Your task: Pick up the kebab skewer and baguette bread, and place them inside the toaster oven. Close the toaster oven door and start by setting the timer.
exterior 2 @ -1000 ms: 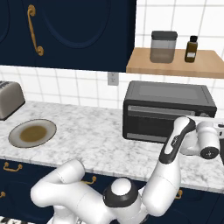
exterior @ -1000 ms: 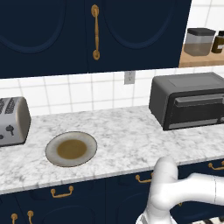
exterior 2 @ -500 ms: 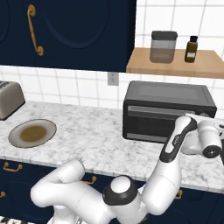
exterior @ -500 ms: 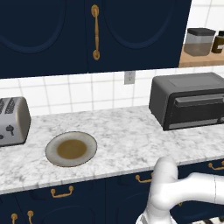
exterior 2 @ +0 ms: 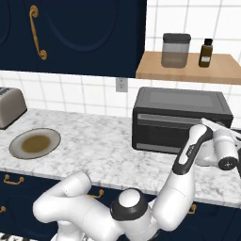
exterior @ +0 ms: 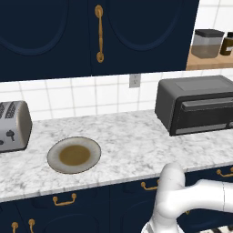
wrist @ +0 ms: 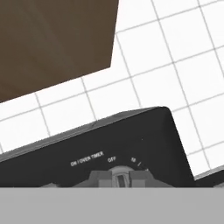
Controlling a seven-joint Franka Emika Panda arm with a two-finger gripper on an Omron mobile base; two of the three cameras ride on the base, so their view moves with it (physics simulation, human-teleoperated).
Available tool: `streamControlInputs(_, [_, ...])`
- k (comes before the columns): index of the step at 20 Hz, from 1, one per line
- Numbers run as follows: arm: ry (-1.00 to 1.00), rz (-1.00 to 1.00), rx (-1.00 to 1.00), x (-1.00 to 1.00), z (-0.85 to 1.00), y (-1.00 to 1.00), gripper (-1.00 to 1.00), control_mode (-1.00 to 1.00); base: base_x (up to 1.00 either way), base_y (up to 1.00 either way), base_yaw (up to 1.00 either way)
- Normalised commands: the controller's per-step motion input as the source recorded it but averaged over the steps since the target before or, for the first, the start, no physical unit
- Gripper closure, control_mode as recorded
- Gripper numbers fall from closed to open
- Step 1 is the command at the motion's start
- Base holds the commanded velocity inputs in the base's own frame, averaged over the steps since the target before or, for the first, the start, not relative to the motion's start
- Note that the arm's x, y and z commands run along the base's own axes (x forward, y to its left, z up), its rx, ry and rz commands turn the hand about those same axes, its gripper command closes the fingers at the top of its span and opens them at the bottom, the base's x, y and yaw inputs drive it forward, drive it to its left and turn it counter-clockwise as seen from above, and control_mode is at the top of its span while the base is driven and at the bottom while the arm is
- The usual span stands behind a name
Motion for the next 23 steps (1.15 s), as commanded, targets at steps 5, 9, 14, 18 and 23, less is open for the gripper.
streamControlInputs(5, [-0.05,0.00,0.29,0.32,-0.22,0.34,1.00,-1.00,0.00,0.00,0.00])
streamControlInputs(9, [-0.05,0.00,0.29,0.39,-0.22,0.37,1.00,-1.00,0.00,0.00,0.00])
streamControlInputs(14, [-0.03,0.00,0.29,0.34,-0.20,0.37,1.00,-1.00,0.00,0.00,0.00])
streamControlInputs(18, [0.00,0.00,0.28,0.40,-0.15,0.38,1.00,-1.00,0.00,0.00,0.00])
streamControlInputs(23, [0.00,-0.01,0.26,0.42,-0.14,0.43,1.00,-1.00,0.00,0.00,0.00])
